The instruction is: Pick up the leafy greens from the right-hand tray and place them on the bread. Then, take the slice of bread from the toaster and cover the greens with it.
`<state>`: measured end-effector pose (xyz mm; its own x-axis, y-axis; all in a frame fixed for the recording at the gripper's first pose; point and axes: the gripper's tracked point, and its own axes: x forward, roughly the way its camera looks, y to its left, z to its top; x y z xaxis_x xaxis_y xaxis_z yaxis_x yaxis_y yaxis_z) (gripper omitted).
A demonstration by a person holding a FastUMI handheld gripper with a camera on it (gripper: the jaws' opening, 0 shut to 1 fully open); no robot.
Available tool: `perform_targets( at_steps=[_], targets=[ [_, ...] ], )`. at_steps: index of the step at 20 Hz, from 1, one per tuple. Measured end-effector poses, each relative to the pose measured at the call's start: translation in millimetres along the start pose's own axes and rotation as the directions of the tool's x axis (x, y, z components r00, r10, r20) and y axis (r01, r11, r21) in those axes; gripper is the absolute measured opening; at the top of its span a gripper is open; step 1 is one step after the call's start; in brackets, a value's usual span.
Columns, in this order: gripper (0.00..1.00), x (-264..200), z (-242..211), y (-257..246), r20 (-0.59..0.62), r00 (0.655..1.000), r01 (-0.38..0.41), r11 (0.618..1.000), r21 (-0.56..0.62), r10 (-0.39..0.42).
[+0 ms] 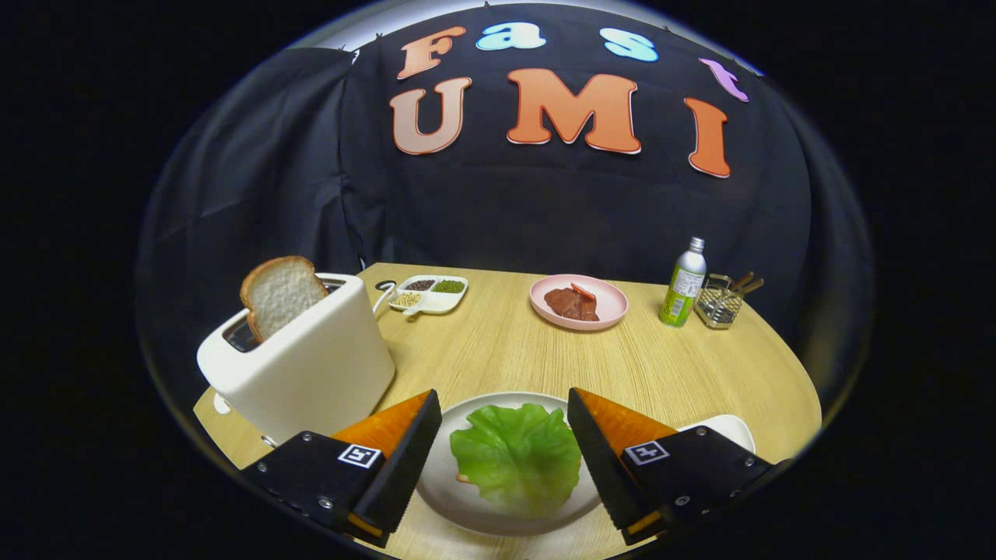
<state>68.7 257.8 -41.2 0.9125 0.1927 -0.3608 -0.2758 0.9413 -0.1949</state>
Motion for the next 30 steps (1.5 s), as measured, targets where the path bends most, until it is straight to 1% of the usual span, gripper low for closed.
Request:
perform_targets(
  at_steps=[8,14,17,18,21,27,28,30],
  targets=[
    [0.98,-10,61,56,0.061,0.998,-0.022,0.999,-0.031,0.024],
    [0.98,-11,92,115,0.111,0.991,-0.076,0.996,-0.040,0.080],
    [0.98,-12,95,147,0.112,0.984,-0.133,0.991,-0.036,0.136],
    [0.98,-12,96,155,0.118,0.983,-0.139,0.989,-0.043,0.143],
    [0.98,-5,94,170,0.120,0.982,-0.141,0.988,-0.067,0.148],
    [0.98,14,67,195,0.045,0.983,-0.169,0.979,-0.116,0.175],
    [0.98,18,63,193,0.035,0.986,-0.159,0.980,-0.121,0.165],
    [0.91,23,60,189,0.030,0.989,-0.140,0.982,-0.129,0.145]
  ],
)
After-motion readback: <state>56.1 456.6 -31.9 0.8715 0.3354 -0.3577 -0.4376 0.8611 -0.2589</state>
